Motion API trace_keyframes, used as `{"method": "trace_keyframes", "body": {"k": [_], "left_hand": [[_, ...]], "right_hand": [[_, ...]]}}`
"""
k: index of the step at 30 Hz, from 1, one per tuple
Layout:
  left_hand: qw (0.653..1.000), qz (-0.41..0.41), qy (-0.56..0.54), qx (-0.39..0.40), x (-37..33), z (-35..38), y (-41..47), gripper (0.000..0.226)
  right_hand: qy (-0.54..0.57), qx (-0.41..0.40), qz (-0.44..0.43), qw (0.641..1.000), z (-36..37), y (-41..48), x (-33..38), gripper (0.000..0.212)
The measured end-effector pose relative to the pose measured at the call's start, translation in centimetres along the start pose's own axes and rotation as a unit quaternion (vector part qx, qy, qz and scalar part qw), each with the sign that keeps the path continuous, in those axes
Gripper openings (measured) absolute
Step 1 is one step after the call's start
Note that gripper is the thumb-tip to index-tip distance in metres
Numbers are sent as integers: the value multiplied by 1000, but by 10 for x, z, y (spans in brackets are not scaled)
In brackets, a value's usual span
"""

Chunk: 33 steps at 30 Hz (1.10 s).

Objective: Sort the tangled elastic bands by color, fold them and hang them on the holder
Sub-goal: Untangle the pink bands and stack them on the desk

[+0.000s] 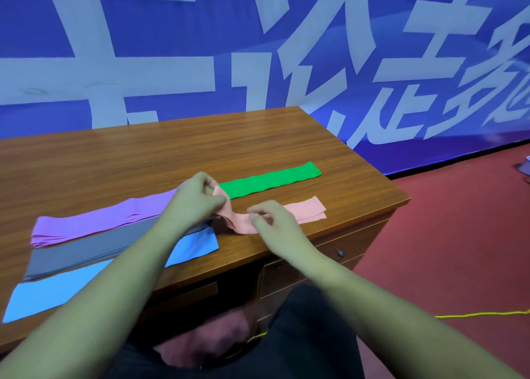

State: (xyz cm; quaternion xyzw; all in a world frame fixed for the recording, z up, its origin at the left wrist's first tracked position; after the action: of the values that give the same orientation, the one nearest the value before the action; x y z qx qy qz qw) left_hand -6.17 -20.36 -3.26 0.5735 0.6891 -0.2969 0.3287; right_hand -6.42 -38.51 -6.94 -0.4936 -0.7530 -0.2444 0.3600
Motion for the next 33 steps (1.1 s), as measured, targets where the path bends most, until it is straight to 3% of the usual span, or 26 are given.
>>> {"method": "trace_keyframes", "body": {"k": [2, 4, 6, 8, 11, 14, 19, 26, 33], "left_hand": [[998, 10, -60, 26, -8, 14, -2, 21], [988, 17, -140, 60, -15, 34, -3, 24], [982, 26, -172, 70, -20, 47, -7, 15], [982, 25, -173, 71, -21, 54, -10, 5], [980, 26, -193, 46, -17, 55, -12, 20], [975, 61, -215, 12, -10, 52, -11, 16], [978, 137, -82, 138, -23, 96, -16, 88], [986, 115, -54, 112, -22, 111, 1, 57], [976, 101, -145, 129, -18, 120, 7, 67]], "right_hand": [[191, -31, 63, 979, -8, 7, -5, 30], [364, -43, 106, 924, -5, 9, -11, 35], [431, -61, 119, 892, -4, 9, -19, 39], [412, -74, 121, 900, -3, 7, -28, 38], [352, -88, 136, 922, -9, 2, -40, 22], [341, -109, 167, 919, -20, -2, -50, 22], [363, -114, 158, 911, -39, 6, -47, 23], [389, -93, 150, 904, -71, 14, -40, 24], [473, -67, 149, 866, -78, 14, -44, 23]]}}
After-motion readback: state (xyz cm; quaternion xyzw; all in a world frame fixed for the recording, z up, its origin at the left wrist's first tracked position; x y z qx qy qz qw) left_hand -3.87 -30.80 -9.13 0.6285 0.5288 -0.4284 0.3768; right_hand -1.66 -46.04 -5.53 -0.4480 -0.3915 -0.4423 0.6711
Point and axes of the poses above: each hand's wrist, its own y-axis towards the middle knuckle, its own z-axis out of the palm, x = y × z, the point moved 10 cm from there along y, towards the middle knuckle, and after that the axes turned 5 degrees about x, right-handed, at the moved point
